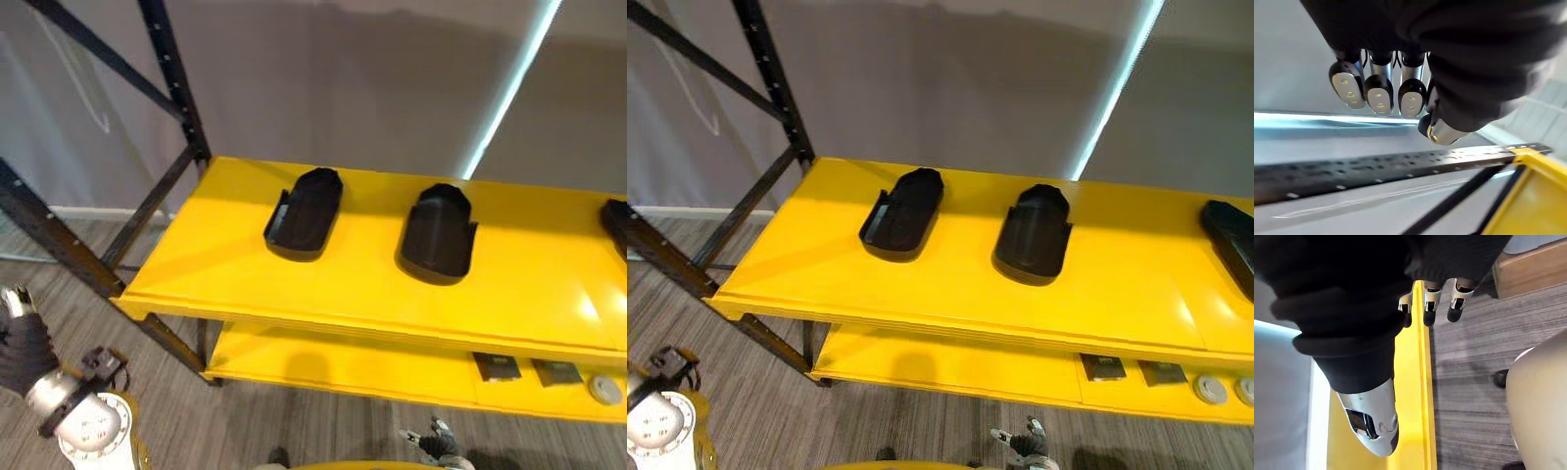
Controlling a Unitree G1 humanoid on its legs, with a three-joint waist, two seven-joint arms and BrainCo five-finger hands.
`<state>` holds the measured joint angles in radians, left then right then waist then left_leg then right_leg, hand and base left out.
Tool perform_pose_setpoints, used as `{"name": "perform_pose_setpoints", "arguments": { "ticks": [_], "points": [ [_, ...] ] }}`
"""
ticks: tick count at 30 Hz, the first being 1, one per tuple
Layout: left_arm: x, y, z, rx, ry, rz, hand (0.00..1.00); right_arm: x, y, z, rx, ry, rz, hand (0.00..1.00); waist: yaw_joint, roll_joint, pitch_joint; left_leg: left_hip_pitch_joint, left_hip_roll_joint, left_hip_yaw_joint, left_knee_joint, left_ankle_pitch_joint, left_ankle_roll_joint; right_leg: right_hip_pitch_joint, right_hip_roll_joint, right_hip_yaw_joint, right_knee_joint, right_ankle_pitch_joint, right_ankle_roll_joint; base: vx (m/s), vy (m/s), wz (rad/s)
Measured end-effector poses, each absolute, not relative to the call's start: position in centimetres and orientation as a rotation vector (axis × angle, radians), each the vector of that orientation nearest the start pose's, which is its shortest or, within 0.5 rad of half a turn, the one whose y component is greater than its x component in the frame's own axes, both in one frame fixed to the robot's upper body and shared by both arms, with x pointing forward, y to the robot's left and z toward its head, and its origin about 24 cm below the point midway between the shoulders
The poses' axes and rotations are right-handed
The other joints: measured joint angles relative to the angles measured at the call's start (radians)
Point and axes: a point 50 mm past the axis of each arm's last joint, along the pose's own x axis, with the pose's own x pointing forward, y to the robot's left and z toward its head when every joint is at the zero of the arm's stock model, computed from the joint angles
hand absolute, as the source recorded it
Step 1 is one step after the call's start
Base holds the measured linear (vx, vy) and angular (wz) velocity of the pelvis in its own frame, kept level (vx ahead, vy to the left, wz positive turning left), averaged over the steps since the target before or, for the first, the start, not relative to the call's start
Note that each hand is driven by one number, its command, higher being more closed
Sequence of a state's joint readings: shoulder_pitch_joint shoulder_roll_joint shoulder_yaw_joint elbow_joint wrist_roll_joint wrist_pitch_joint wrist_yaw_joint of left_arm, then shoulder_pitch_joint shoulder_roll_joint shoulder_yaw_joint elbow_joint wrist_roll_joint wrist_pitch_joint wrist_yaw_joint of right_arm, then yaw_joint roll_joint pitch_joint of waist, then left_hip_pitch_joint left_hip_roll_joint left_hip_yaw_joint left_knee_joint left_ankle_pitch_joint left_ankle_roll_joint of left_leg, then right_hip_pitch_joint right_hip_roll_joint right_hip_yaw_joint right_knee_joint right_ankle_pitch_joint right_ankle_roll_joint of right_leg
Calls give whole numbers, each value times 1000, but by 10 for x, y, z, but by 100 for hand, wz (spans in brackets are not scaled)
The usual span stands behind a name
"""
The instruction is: Walk over and take plastic housings, then place them on the shelf
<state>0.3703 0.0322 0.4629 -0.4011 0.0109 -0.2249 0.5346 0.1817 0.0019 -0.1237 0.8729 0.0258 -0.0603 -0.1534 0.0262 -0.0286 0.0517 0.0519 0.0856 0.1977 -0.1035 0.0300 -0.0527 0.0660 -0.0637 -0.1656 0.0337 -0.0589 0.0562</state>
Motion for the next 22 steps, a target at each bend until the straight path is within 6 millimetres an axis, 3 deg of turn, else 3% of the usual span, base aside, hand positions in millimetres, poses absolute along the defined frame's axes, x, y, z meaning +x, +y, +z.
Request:
{"name": "perform_pose_setpoints", "arguments": {
  "ticks": [1, 2, 4, 5, 8, 11, 14, 22],
  "points": [
    [130, 288, 82, 234, -247, 993, 100, 95, -181, -152, 10, 987, -319, 0, 8, -2, -2, -2, 0, 1, 0, 0, 0, 0, -1, -2, 0, -1, 1, 1, 15, 8],
    [134, 287, 49, 272, -51, 932, 0, 97, -179, -151, 12, 979, -311, 0, 22, -6, -3, -3, -1, 4, 1, 1, -1, 1, -3, -2, 0, 0, 1, 0, 0, 0],
    [132, 283, 13, 273, 146, 867, 0, 100, -175, -149, 24, 970, -305, 0, 20, -13, -7, 5, -3, 5, 1, 11, -3, 2, -5, -1, 2, -2, 3, 54, 22, -3],
    [128, 275, -16, 240, 290, 803, 0, 101, -172, -149, 31, 975, -293, 0, 18, -20, -10, 12, -6, 12, 6, 16, -1, 5, -8, 1, 5, -4, 6, 71, 22, -6],
    [117, 252, -63, 176, 525, 682, 0, 104, -167, -149, 44, 975, -268, 0, 17, -37, -17, 24, -8, 38, 6, 15, 0, 4, -12, 17, 8, -5, 7, 54, 22, -21],
    [107, 234, -97, 129, 692, 613, 0, 106, -169, -147, 42, 962, -273, 0, 12, -40, -19, 40, -12, 64, 6, 8, 7, 3, -17, 39, 20, -11, 10, 10, 20, -26],
    [106, 223, -113, 105, 772, 579, 0, 105, -169, -147, 44, 965, -279, 0, 14, -28, -16, 49, -16, 79, 4, 5, 11, -4, -20, 56, 32, -13, 11, -18, 23, -14],
    [100, 208, -131, 95, 876, 521, 0, 101, -176, -149, 57, 978, -322, 0, 13, -7, -14, 52, -21, 99, 0, 0, 9, -18, -23, 73, 31, -14, 12, -27, 15, -7]
  ]
}}
